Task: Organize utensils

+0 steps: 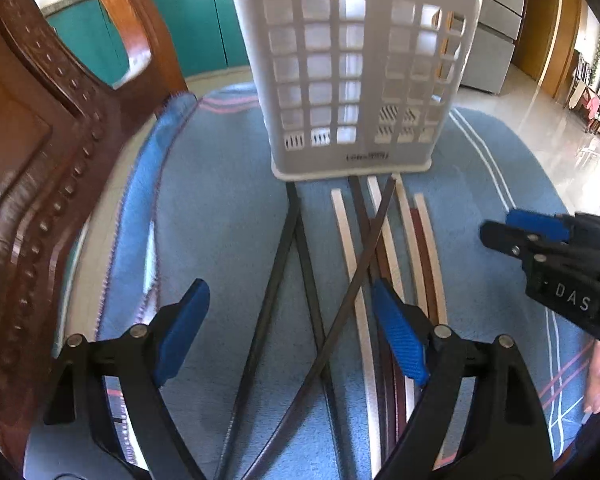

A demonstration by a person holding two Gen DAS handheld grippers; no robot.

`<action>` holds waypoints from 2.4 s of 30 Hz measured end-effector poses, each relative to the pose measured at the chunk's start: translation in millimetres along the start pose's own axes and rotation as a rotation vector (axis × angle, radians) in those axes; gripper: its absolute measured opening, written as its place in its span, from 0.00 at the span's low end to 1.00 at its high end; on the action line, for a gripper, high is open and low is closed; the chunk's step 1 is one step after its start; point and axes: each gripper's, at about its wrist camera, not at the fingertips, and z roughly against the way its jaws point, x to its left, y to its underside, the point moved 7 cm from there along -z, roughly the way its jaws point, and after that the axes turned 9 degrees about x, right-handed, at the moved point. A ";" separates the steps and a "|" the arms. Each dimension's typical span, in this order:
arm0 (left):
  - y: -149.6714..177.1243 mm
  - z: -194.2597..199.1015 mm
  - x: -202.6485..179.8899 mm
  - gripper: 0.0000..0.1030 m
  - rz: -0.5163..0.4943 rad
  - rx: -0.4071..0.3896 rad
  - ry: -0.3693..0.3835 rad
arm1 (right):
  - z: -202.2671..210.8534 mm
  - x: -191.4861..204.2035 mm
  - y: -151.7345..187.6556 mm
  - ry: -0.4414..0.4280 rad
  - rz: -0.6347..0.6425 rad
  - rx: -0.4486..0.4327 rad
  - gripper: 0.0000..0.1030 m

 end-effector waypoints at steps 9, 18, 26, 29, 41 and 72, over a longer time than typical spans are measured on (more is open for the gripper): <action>4.4 -15.4 0.4 0.67 0.019 0.026 0.058 | -6.8 17.0 7.1 0.062 0.093 -0.080 0.44; 5.0 -11.2 -8.4 0.26 0.026 -0.001 0.126 | -7.4 4.4 7.8 0.049 0.069 -0.109 0.45; 12.0 -4.5 1.3 0.12 0.105 0.015 0.315 | -7.9 1.7 6.2 0.027 0.048 -0.114 0.45; 12.4 -2.7 8.3 0.12 0.115 -0.001 0.320 | -6.5 0.0 5.3 0.002 0.034 -0.113 0.45; 2.6 8.3 18.4 0.12 0.136 -0.019 0.229 | -9.0 26.6 4.1 -0.083 0.066 -0.093 0.45; 6.2 -0.8 24.4 0.33 0.091 -0.014 0.103 | -4.6 13.0 3.4 -0.030 0.110 -0.109 0.09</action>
